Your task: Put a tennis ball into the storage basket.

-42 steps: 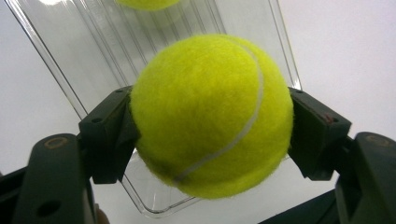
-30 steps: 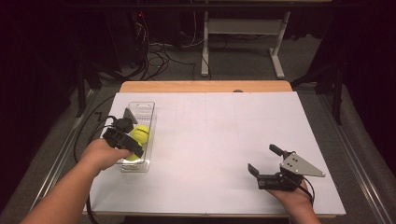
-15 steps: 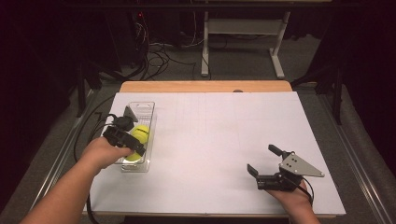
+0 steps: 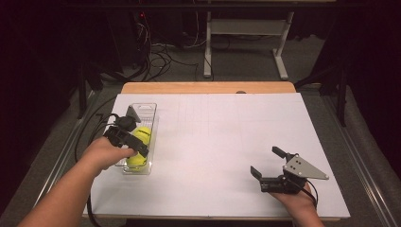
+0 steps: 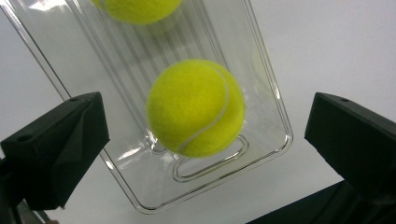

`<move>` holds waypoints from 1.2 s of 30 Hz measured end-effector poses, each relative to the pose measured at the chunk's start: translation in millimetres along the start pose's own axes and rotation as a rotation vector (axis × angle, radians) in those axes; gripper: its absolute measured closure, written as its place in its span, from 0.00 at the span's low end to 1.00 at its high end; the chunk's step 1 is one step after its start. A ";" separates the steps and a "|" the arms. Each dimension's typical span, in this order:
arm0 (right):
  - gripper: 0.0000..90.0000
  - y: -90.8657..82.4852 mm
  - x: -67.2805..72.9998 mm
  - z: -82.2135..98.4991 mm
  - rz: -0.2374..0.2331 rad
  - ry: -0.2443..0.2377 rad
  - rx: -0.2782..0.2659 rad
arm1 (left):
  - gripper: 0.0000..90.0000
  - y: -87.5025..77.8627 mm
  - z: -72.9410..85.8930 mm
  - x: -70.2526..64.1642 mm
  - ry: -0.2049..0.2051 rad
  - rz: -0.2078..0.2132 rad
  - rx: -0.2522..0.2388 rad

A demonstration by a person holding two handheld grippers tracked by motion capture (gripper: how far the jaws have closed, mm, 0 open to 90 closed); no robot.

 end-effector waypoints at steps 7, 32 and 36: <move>0.00 0.7 0.1 0.0 -0.001 -0.003 0.001 | 0.01 -0.4 -1.5 -4.6 0.008 0.018 -0.012; 0.00 -0.5 0.8 -0.5 -0.002 -0.002 -0.004 | 0.01 0.7 -21.9 -63.5 0.108 0.037 0.002; 0.00 -0.7 0.6 -0.6 -0.001 -0.004 -0.006 | 0.01 1.6 -26.7 -76.9 0.120 0.037 0.003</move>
Point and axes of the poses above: each handheld gripper's, and its own axes: y roughly forward along the jaws, z roughly out of its underside, x roughly to its left, the point moved 2 cm from there along y, roughly forward along the jaws, and after that the axes turned 4 degrees about -y, right-handed, at the moved point
